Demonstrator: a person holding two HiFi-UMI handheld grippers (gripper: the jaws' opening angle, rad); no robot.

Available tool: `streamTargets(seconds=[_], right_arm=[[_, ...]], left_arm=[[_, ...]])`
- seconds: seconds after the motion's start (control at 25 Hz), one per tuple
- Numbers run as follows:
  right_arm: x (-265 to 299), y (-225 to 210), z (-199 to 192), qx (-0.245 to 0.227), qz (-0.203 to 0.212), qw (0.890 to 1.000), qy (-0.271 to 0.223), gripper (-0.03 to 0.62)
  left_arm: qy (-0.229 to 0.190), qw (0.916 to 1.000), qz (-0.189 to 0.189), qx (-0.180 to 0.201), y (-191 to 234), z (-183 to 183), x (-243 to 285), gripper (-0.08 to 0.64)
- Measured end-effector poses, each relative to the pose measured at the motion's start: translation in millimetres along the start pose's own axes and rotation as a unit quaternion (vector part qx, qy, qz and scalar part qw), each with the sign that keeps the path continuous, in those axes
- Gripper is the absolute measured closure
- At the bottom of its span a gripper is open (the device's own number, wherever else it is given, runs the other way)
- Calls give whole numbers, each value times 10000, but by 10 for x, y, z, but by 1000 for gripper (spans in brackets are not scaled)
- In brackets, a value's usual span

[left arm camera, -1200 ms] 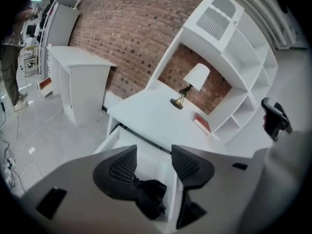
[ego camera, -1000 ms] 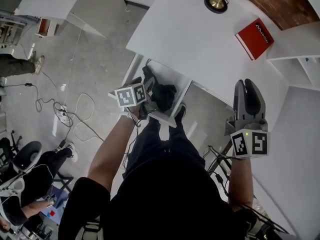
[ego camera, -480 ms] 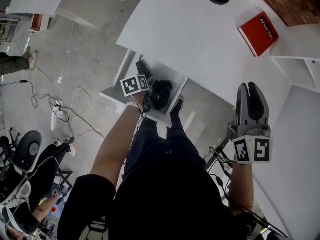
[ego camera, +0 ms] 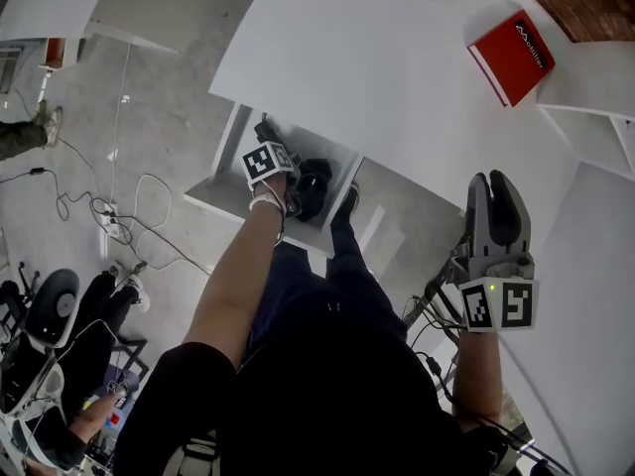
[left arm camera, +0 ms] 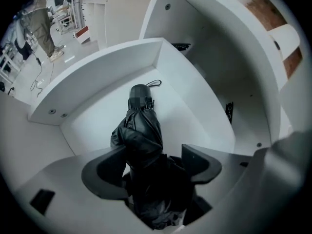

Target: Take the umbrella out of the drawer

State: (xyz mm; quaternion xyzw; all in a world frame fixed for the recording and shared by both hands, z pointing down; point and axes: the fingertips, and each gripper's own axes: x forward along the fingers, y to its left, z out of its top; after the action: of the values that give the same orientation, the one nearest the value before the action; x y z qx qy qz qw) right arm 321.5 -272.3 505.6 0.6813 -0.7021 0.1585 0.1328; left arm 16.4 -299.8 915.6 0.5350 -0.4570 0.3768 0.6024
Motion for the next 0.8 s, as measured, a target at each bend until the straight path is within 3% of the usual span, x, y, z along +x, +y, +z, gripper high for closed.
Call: streamTargets(seconds=[0.24, 0.56, 0.68, 0.8], right_arm=[[24, -77, -165, 14, -69, 9997, 217, 499], [34, -125, -244, 109, -57, 9996, 260, 499], [36, -105, -245, 224, -2, 9995, 232, 500], [36, -67, -203, 182, 56, 9997, 183, 503]], left_arm=[[165, 9983, 520, 207, 199, -33, 180, 232], [254, 9985, 467, 122, 251, -77, 292, 233], [166, 9994, 263, -144, 251, -77, 273, 260], [-254, 9973, 103, -681, 277, -34, 191, 304]])
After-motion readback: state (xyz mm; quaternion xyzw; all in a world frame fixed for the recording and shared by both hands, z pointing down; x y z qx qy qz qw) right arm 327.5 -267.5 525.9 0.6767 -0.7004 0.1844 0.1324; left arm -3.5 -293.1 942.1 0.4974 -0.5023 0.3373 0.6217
